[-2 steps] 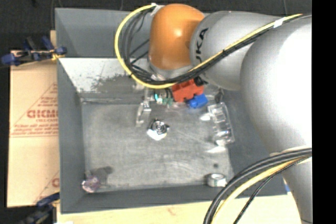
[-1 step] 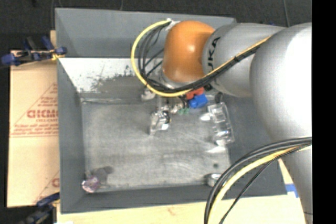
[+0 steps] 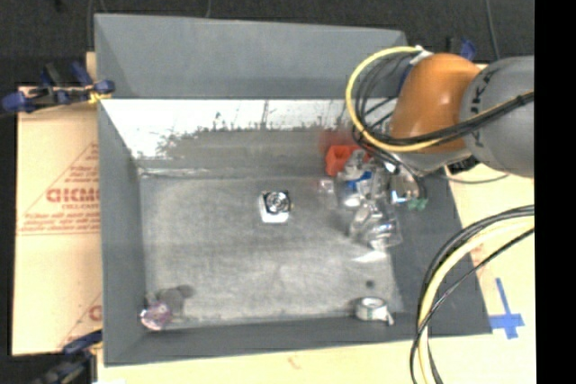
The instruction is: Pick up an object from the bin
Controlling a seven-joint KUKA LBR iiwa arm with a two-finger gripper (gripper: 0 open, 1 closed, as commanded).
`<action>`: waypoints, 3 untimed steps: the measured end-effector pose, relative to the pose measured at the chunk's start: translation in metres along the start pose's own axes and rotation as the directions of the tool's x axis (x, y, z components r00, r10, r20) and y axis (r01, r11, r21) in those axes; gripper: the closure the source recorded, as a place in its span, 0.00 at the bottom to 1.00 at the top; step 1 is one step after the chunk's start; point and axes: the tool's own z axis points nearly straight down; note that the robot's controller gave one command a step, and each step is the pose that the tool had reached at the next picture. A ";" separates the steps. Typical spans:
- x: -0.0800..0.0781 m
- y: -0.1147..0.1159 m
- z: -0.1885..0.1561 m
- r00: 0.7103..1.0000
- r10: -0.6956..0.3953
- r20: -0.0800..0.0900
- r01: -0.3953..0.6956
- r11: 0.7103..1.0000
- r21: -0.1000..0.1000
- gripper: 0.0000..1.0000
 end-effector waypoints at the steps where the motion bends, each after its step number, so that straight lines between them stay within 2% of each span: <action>1: 0.012 -0.023 -0.012 0.997 -0.076 -0.013 0.076 0.997 -0.025 0.00; 2: -0.029 -0.047 -0.109 0.978 -0.207 0.000 0.207 0.978 0.006 0.00; 3: -0.018 -0.037 -0.044 0.959 -0.282 -0.002 0.282 0.959 0.002 0.00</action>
Offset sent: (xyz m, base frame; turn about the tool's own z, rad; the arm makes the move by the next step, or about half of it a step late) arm -0.0119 -0.0378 0.0121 -0.0651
